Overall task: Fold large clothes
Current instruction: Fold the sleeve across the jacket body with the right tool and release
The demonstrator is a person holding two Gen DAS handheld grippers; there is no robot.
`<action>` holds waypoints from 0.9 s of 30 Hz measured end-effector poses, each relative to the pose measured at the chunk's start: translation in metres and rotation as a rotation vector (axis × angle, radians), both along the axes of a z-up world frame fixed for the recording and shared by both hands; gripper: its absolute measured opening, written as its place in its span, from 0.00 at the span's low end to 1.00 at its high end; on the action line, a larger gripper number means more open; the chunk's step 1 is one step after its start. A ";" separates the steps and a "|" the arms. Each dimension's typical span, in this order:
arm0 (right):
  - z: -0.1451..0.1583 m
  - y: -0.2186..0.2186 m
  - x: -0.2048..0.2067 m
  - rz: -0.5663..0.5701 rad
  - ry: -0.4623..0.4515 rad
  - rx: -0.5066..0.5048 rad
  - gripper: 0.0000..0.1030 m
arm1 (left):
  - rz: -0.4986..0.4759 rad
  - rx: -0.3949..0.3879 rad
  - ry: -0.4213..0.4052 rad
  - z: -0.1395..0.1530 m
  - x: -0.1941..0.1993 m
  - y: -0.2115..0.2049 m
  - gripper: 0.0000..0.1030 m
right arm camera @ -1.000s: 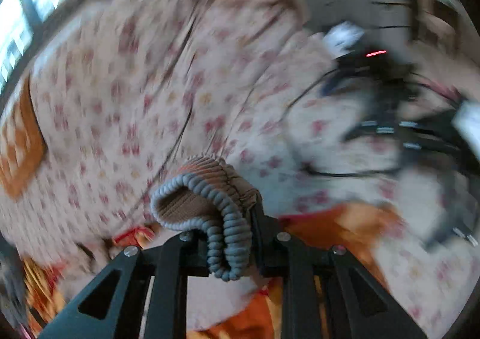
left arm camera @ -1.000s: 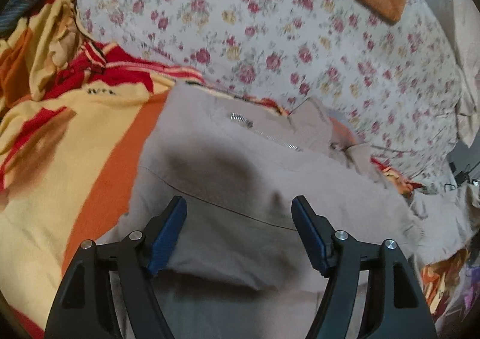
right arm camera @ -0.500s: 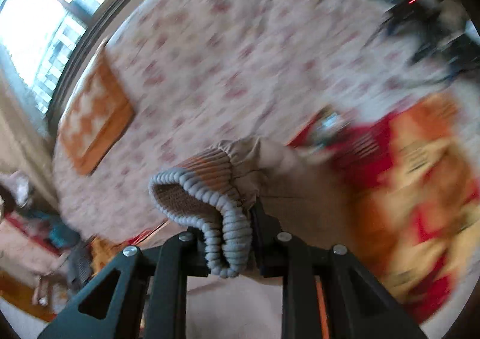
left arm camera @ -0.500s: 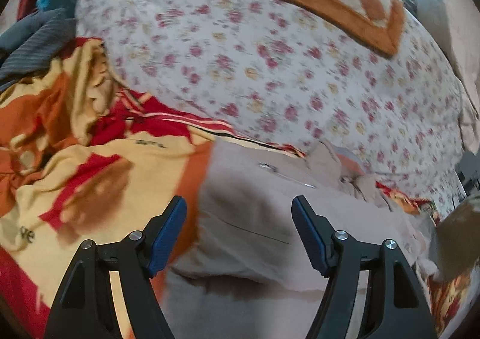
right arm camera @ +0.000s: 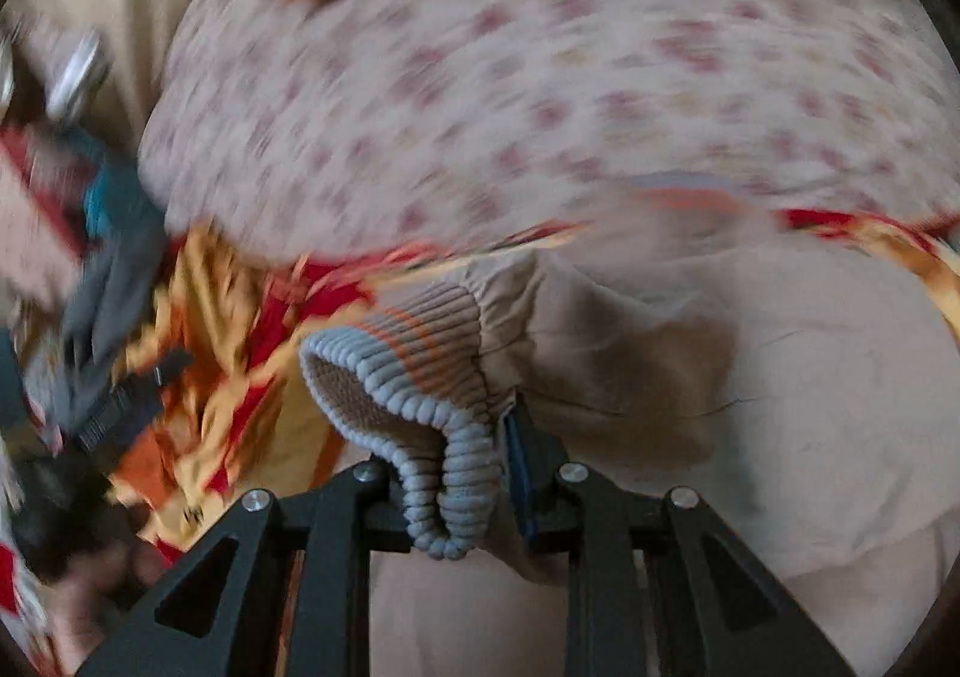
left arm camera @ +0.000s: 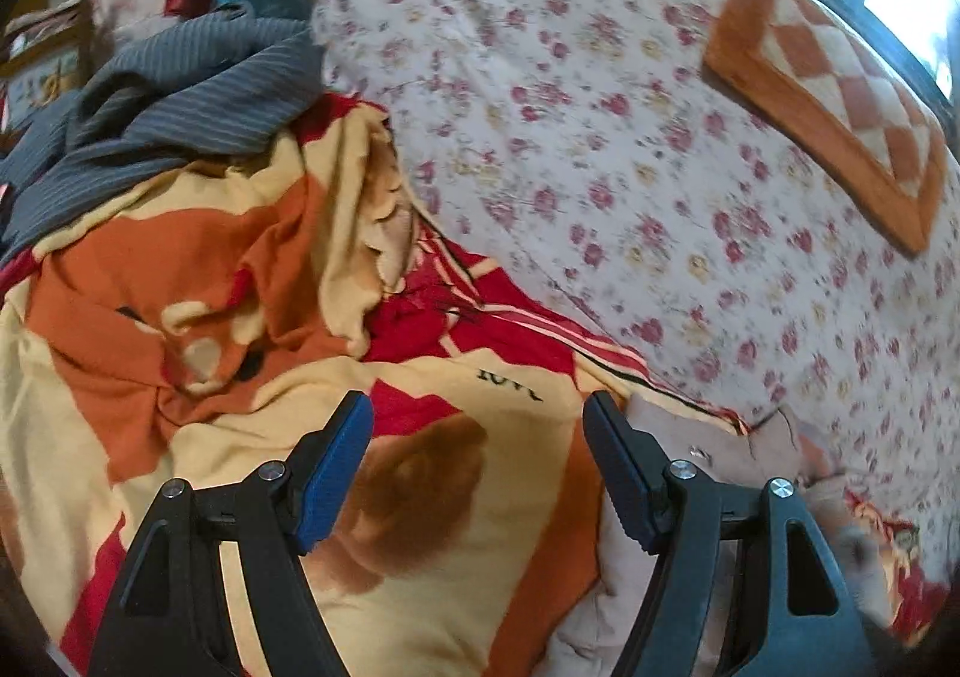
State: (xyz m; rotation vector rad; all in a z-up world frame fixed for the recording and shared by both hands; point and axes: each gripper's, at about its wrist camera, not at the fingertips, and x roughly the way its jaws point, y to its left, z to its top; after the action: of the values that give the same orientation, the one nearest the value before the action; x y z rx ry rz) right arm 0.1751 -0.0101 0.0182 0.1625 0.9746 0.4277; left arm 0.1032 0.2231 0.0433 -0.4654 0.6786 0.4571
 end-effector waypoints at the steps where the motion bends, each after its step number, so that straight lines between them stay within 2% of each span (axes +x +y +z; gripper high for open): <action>1: -0.011 0.016 0.002 0.013 -0.006 -0.025 0.27 | 0.004 -0.011 -0.003 -0.001 0.000 0.003 0.57; 2: -0.023 0.027 0.003 0.023 -0.001 -0.036 0.31 | 0.005 -0.015 -0.002 -0.002 0.001 0.005 0.57; 3: -0.040 0.038 0.007 0.049 0.017 -0.052 0.41 | 0.003 -0.017 0.002 -0.003 0.003 0.005 0.57; 4: -0.052 0.042 0.008 0.074 0.042 -0.056 0.56 | -0.001 -0.019 0.006 -0.004 0.004 0.004 0.57; 6: -0.066 0.042 0.008 0.120 0.065 -0.044 0.66 | -0.012 -0.023 0.015 -0.007 0.008 0.002 0.57; 7: -0.063 0.038 0.004 0.145 0.039 -0.044 0.66 | -0.021 -0.023 0.023 -0.009 0.011 0.000 0.57; 9: -0.054 0.026 -0.008 0.207 0.049 -0.029 0.69 | -0.039 -0.031 0.027 -0.011 0.013 -0.004 0.57; 12: -0.027 -0.017 -0.035 0.269 0.007 -0.005 0.69 | -0.068 -0.021 0.029 -0.011 0.016 -0.015 0.57; 14: -0.007 -0.060 -0.052 0.286 -0.063 -0.038 0.69 | -0.098 -0.012 0.023 -0.011 0.017 -0.026 0.57; 16: 0.012 -0.114 -0.060 0.235 -0.169 -0.122 0.69 | -0.154 -0.002 0.003 -0.009 0.020 -0.041 0.57; 18: 0.028 -0.175 -0.054 0.082 -0.259 -0.203 0.69 | -0.251 0.014 -0.065 -0.003 0.021 -0.067 0.57; 19: 0.033 -0.200 -0.051 0.015 -0.289 -0.209 0.69 | -0.281 0.026 -0.088 -0.001 0.022 -0.076 0.57; 20: 0.037 -0.228 -0.048 -0.062 -0.310 -0.205 0.67 | -0.344 0.050 -0.140 0.003 0.021 -0.094 0.57; 21: 0.038 -0.255 -0.045 -0.141 -0.322 -0.177 0.61 | -0.390 0.063 -0.171 0.004 0.020 -0.106 0.57; 22: 0.035 -0.284 -0.044 -0.214 -0.330 -0.124 0.49 | -0.458 0.077 -0.199 0.004 0.020 -0.123 0.57; 23: 0.028 -0.305 -0.044 -0.267 -0.328 -0.080 0.44 | -0.491 0.089 -0.202 0.003 0.022 -0.132 0.57; 24: 0.019 -0.320 -0.042 -0.298 -0.311 -0.058 0.36 | -0.533 0.112 -0.187 -0.002 0.024 -0.146 0.57; 25: 0.008 -0.328 -0.037 -0.313 -0.258 -0.066 0.28 | -0.561 0.133 -0.146 -0.010 0.030 -0.157 0.52; 26: 0.004 -0.328 -0.034 -0.313 -0.222 -0.070 0.24 | -0.555 0.151 -0.110 -0.017 0.033 -0.161 0.45; 27: 0.002 -0.324 -0.031 -0.290 -0.217 -0.053 0.21 | -0.511 0.178 -0.035 -0.031 0.040 -0.162 0.32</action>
State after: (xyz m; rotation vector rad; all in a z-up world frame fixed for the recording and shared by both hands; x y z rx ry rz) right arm 0.1442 -0.3339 0.0206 0.2019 0.7343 0.1487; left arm 0.1436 0.0608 0.0126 -0.1202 0.6877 0.0246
